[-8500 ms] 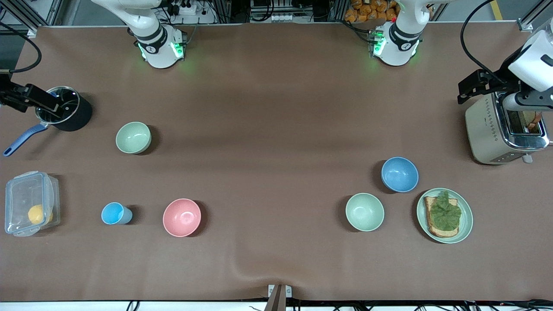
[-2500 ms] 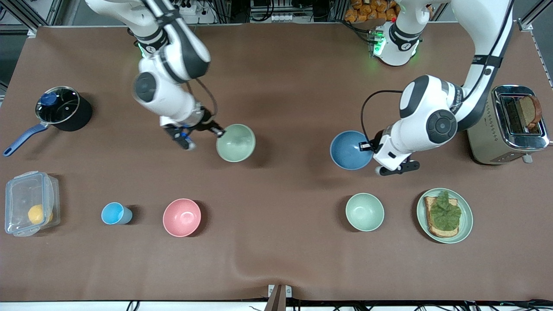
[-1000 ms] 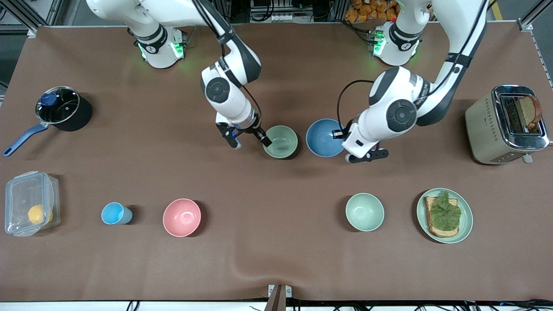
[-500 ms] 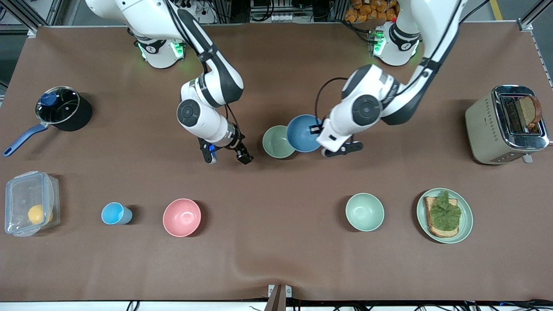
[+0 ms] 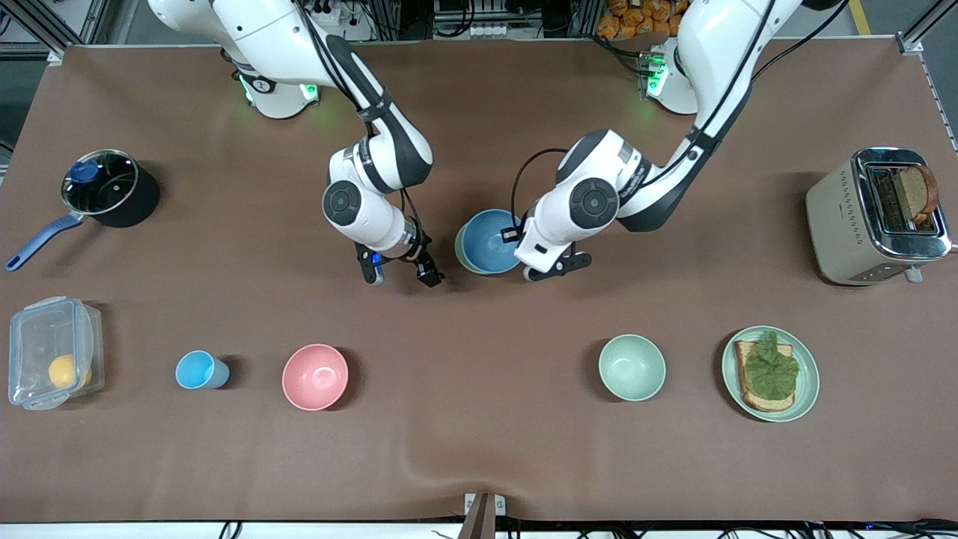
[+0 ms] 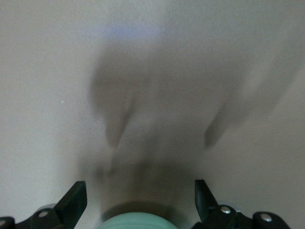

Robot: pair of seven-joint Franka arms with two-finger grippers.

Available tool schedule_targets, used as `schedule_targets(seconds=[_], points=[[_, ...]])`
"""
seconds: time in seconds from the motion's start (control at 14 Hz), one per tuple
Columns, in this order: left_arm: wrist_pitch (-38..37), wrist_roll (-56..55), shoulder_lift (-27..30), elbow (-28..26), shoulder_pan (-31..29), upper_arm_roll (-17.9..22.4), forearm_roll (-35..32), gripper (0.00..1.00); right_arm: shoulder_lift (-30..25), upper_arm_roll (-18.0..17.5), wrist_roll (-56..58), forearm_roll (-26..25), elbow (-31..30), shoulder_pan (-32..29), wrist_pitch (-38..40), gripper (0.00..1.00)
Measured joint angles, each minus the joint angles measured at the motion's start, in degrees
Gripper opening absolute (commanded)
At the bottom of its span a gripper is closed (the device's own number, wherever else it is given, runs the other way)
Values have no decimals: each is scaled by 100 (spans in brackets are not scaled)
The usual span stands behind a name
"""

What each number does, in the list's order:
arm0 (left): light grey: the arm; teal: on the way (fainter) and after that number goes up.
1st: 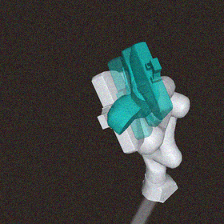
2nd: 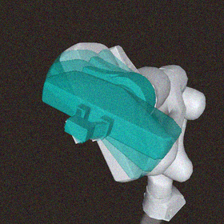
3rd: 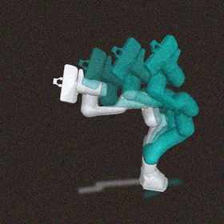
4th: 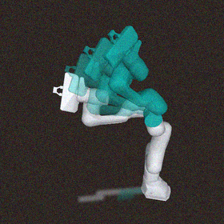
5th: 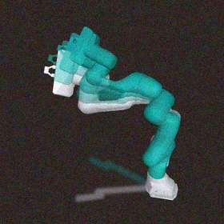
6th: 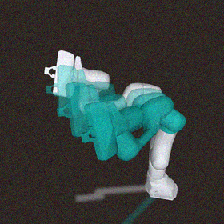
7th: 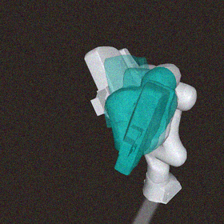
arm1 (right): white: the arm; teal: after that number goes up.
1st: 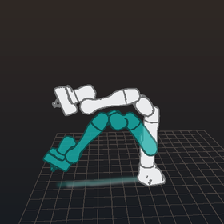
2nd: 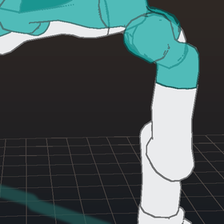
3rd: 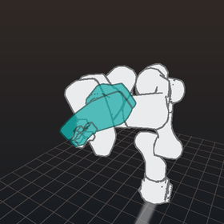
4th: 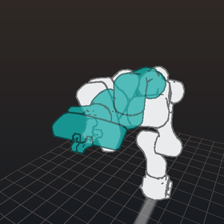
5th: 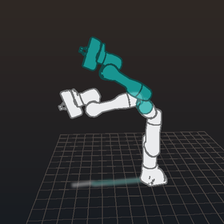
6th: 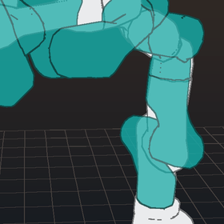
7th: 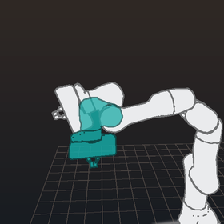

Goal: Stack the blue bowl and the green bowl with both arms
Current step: 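Tip the blue bowl into the green bowl with the left gripper, then open the left gripper and lift away while the right gripper releases the green bowl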

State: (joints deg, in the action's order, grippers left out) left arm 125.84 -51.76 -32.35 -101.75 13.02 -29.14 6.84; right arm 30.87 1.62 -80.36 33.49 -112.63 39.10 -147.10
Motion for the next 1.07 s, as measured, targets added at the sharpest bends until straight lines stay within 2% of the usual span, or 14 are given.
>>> schedule_targets(seconds=[0.43, 0.5, 0.57, 0.64, 1.07], points=[[95, -373, -465, 347, 161, 42, -361, 0, 83, -3, -5, 133, 1, 96, -169, 100], [95, -379, -512, 380, 176, 47, -377, 4, 93, -3, -6, 134, 1, 105, -192, 100], [96, -379, -549, 405, 187, 54, -381, 40, 97, -3, -7, 134, 1, 111, -199, 100], [96, -379, -576, 433, 193, 60, -382, 99, 98, -3, -7, 134, 1, 116, -202, 100], [-93, -380, -565, 621, 214, 61, -688, 100, 99, -3, -16, 136, 3, 119, -203, 100]])
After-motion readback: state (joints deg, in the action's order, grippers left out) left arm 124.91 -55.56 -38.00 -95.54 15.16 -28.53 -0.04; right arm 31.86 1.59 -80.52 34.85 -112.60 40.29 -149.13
